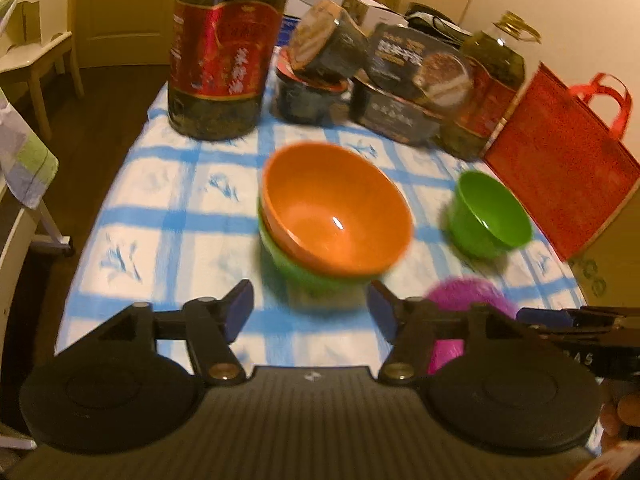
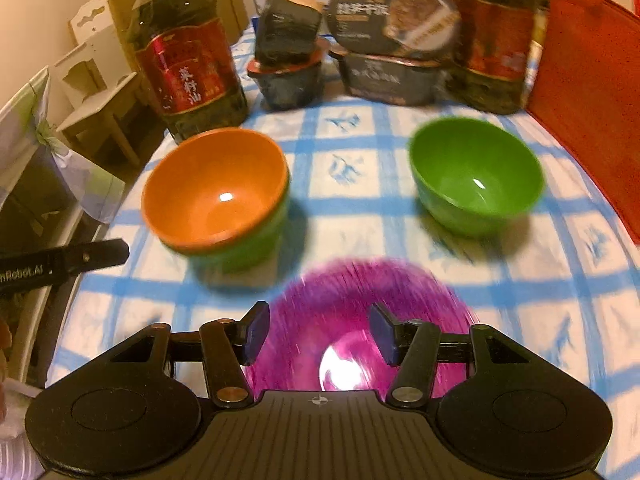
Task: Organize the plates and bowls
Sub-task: 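Move both tools to the other green bowl beside the red bag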
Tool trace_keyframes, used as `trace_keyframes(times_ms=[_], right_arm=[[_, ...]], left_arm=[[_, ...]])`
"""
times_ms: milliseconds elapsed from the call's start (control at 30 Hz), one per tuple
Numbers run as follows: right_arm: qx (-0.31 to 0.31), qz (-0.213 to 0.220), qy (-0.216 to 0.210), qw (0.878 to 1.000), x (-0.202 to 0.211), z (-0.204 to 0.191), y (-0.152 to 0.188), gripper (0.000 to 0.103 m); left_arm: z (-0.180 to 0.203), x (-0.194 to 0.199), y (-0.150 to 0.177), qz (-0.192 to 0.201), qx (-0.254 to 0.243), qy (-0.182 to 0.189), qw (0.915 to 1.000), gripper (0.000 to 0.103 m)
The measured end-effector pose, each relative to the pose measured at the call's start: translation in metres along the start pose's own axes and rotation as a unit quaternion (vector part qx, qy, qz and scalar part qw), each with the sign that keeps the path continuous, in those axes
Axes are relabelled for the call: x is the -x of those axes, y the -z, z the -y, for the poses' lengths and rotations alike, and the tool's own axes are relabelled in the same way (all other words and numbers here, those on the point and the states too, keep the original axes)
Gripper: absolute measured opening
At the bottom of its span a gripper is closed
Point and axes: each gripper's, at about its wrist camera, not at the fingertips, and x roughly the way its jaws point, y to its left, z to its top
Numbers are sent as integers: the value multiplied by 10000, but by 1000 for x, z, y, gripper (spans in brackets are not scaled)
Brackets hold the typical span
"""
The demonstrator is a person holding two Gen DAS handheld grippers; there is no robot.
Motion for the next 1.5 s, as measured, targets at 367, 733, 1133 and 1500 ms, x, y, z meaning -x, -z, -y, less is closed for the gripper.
trace_keyframes(times_ms=[367, 733, 1133, 1500], right_arm=[[-391, -2, 261, 9989, 46, 24, 76, 56], [-635, -72, 421, 9971, 69, 45, 118, 57], [-767, -2, 413, 9962, 74, 55, 119, 57], [-891, 65, 386, 9953, 76, 68, 114, 57]], left_arm=[[41, 34, 66, 195, -177, -219, 9994, 89], [70, 45, 101, 75, -315, -72, 9995, 89], [83, 39, 94, -144, -312, 57, 9994, 89], [100, 28, 78, -195, -477, 220, 9984, 89]])
